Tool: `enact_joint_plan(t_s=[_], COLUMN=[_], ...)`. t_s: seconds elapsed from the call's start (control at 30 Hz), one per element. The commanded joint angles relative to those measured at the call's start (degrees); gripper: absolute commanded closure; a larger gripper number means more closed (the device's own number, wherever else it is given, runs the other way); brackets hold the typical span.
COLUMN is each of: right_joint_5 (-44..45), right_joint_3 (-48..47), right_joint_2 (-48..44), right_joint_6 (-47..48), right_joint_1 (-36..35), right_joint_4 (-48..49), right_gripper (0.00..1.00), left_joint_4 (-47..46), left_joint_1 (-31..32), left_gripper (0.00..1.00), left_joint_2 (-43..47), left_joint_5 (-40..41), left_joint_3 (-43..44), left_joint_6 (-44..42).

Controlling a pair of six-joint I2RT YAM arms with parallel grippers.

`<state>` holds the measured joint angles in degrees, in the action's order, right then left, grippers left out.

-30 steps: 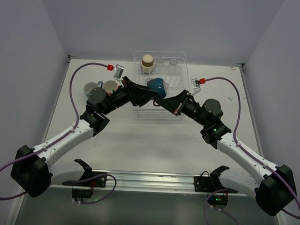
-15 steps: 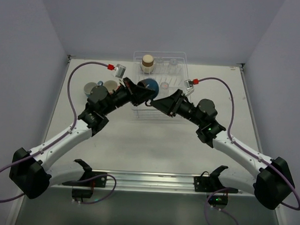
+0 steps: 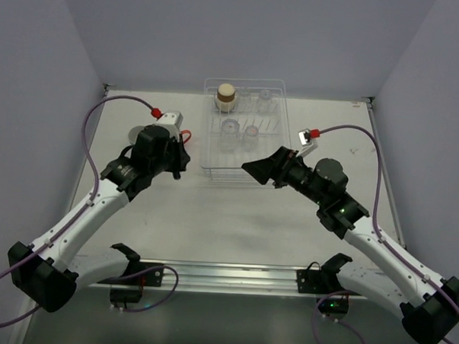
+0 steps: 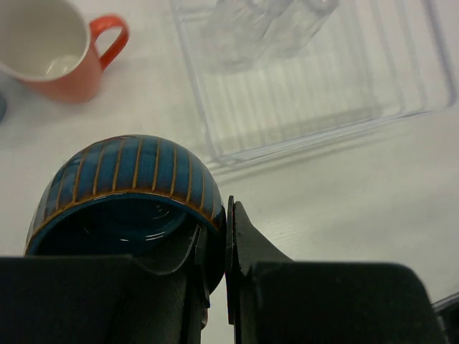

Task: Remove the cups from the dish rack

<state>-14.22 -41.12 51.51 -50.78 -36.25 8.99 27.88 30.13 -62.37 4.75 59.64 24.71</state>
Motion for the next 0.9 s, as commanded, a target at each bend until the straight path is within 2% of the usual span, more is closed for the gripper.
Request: enact_joint_plan(t_s=[0.0,0.13,0.37,0.57,0.6,0.73,0.77,0.8,0.87], right_joint_5=[6.7,7.3,11.2,12.2,12.6,13.8,14.0,14.1,14.1], right_joint_3=[-3.9,-5.1,-8.2,-8.8,-8.8,-8.8,-8.8,-8.9,-9.2], right_joint_2=[-0.5,0.7,5.6,7.8,8.3,9.1,9.3,9.5,9.9], right_joint_6=[8.8,10.8,13.4,14.1,14.2,14.7,14.8,15.0,15.3], right_joint_1=[0.0,-0.1,-2.2,-3.4,-3.5,-3.6,-3.6,-3.6,-3.6], right_joint_4=[-12.1,-13.6,-16.6,-16.5,-16.4,-16.5,-16.5,-16.5,-16.6], right_gripper=[0.02,0.02,0.02,0.02,0.02,0.02,0.02,0.02,0.02], left_joint_4=[9.7,6.9,1.7,-1.0,-1.3,-2.2,-2.2,-2.2,-2.3], left_joint_1=[-5.8,-10.6,-14.9,-19.0,-19.6,-20.9,-21.1,-21.1,-21.2], left_gripper=[1.00,1.00,1.00,1.00,0.94,0.85,0.81,0.73,0.68], left_joint_2=[0.6,-2.1,-13.0,-18.7,-19.2,-20.4,-20.5,-20.5,-20.1], left_joint_5=[0.3,-1.0,-3.0,-6.1,-6.8,-6.9,-6.8,-6.3,-5.6], left_joint_3=[-4.5,-8.8,-8.4,-8.8,-9.2,-10.2,-10.4,-10.6,-10.9], left_joint_6=[-4.7,-6.1,-6.0,-5.8,-5.9,-6.1,-6.3,-6.3,-6.3])
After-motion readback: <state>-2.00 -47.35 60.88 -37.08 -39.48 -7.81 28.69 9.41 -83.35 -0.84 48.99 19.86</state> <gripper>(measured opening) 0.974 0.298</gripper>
